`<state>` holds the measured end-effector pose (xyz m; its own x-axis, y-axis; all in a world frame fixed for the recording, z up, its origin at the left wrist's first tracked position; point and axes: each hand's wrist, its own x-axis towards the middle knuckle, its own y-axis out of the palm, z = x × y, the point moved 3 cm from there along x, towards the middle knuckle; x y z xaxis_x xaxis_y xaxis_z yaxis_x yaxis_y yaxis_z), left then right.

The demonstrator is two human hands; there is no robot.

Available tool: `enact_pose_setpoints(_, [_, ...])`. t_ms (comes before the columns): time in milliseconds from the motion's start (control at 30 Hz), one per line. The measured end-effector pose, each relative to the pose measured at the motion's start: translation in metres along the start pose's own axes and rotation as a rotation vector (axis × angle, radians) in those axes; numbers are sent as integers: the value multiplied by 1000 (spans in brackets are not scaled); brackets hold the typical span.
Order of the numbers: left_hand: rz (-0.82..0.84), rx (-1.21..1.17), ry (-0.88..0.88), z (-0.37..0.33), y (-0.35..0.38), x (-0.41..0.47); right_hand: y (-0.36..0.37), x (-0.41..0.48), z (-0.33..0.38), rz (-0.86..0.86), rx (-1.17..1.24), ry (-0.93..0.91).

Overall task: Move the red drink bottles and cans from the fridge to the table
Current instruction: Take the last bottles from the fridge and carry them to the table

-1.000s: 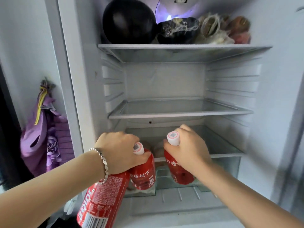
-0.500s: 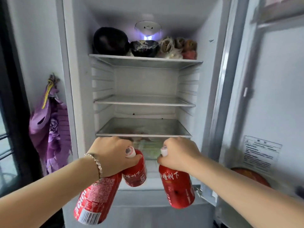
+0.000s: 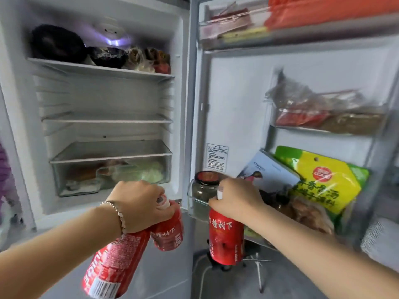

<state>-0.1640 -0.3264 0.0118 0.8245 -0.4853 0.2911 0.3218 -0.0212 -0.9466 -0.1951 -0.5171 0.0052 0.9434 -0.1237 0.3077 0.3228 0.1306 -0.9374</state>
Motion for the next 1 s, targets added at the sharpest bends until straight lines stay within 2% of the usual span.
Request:
enact_pose_setpoints(167, [-28,-67,162,-63,-6,-17,-44,-75,-66,-60,-46,239])
enact_pose_setpoints(333, [-52,-106,293,-130,-11,-32,-98,-140,-154,-154,141,517])
enact_pose_setpoints(433, [-59,-124,323,-162,-18,-37,-120,-157,-203,-164,122,589])
enact_pose_setpoints(600, [-77,-108,298,-205,-27,-38,-125,-158,-268,-104,44,571])
enact_pose_setpoints(767, [-87,-70,223,-238,-30,-38,-125,-137,-320,-93,-9,427])
enact_pose_setpoints(1000, [-47,-36,87,-256,-29,-43,-116,-99,-353,-120,282,286])
